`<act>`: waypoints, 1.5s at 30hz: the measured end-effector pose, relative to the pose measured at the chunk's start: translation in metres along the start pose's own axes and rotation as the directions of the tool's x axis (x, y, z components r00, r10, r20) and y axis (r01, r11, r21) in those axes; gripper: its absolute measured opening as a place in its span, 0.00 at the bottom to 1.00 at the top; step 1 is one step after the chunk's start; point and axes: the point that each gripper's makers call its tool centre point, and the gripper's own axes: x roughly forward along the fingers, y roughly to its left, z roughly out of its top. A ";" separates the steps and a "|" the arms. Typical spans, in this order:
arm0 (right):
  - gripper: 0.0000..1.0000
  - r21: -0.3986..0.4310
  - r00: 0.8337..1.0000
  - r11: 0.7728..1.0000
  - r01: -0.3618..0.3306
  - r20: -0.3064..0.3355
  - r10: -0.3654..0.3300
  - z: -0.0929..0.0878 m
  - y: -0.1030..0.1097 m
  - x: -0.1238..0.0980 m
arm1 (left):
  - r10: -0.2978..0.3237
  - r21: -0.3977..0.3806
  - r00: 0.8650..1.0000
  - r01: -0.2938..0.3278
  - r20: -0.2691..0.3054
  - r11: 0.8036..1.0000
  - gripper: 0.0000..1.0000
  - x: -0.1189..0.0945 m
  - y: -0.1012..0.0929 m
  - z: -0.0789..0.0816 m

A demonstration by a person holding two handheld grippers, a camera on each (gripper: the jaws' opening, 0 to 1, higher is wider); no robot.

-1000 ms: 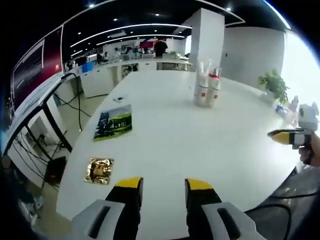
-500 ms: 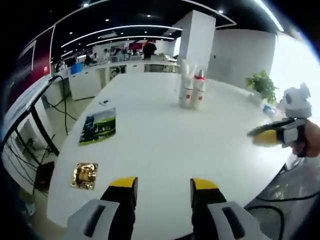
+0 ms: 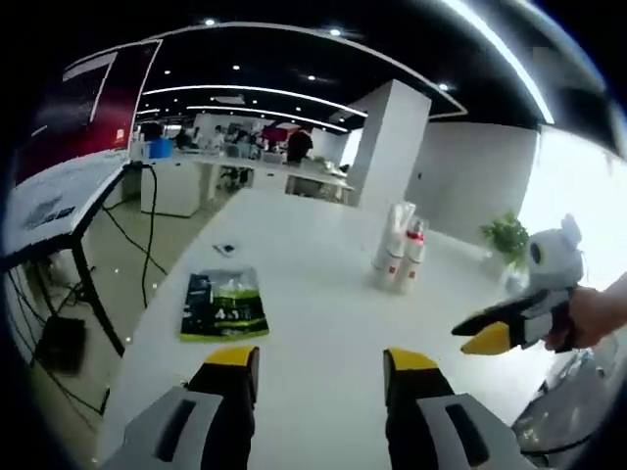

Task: Arrange the skincare products in the storage area until every visible bottle or jar stands upright without overlapping.

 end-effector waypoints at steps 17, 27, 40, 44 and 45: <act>0.39 0.174 0.997 0.982 -0.076 0.018 0.074 0.074 0.004 0.117 | 0.167 -0.212 0.985 -0.156 0.034 0.965 0.70 0.033 0.118 0.012; 0.41 0.229 0.993 0.970 -0.080 -0.067 0.098 0.080 -0.004 0.174 | 0.167 -0.257 0.986 -0.166 -0.019 0.952 0.60 0.067 0.126 -0.005; 0.41 0.218 0.984 0.970 -0.105 -0.116 0.133 0.084 0.004 0.210 | 0.169 -0.215 0.985 -0.175 -0.046 0.961 0.60 0.090 0.131 -0.007; 0.42 0.247 0.984 0.965 -0.085 -0.129 0.120 0.079 -0.002 0.219 | 0.150 -0.231 0.988 -0.153 -0.029 0.961 0.59 0.100 0.131 -0.005; 0.42 0.261 0.983 0.962 -0.085 -0.134 0.123 0.077 -0.002 0.221 | 0.151 -0.228 0.988 -0.153 -0.030 0.961 0.59 0.100 0.131 -0.004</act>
